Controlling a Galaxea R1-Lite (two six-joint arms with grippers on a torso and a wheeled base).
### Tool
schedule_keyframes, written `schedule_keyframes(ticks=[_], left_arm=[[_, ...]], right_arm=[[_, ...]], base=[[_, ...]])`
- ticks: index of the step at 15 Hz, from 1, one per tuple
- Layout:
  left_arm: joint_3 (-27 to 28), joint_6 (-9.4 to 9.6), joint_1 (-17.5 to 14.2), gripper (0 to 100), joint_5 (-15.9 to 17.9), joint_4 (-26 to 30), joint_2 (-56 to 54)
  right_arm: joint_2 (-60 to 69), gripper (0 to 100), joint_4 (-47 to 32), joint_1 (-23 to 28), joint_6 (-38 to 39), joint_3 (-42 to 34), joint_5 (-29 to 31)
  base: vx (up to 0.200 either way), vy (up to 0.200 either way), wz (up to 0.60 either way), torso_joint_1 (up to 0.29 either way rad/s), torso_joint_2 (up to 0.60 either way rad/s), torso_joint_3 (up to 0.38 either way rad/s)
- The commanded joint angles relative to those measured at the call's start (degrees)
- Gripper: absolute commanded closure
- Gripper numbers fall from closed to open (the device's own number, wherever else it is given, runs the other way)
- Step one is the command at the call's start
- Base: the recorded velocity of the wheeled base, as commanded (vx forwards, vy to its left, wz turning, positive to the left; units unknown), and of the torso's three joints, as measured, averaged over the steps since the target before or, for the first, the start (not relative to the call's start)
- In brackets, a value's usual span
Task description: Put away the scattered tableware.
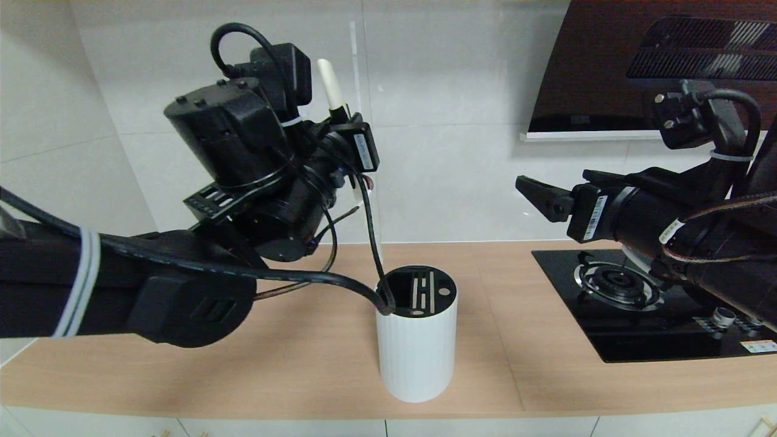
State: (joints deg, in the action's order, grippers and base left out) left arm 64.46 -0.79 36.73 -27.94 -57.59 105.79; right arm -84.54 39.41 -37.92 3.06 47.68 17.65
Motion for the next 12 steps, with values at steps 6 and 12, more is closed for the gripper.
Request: schedule_keyframes(ticks=[6, 12], left_arm=[[-1.5, 0.0, 1.9, 100, -1.3, -4.0, 7.9], [-0.9, 0.0, 1.9, 100, -1.2, -5.6, 11.5]], right_arm=[[-1.7, 0, 0.1, 0.0, 0.0, -0.2, 0.0], [-1.9, 0, 0.1, 0.0, 0.0, -0.6, 0.0]], base=[[0.0, 0.0, 0.0, 0.0, 0.0, 0.0], [0.0, 0.0, 0.0, 0.0, 0.0, 0.0]])
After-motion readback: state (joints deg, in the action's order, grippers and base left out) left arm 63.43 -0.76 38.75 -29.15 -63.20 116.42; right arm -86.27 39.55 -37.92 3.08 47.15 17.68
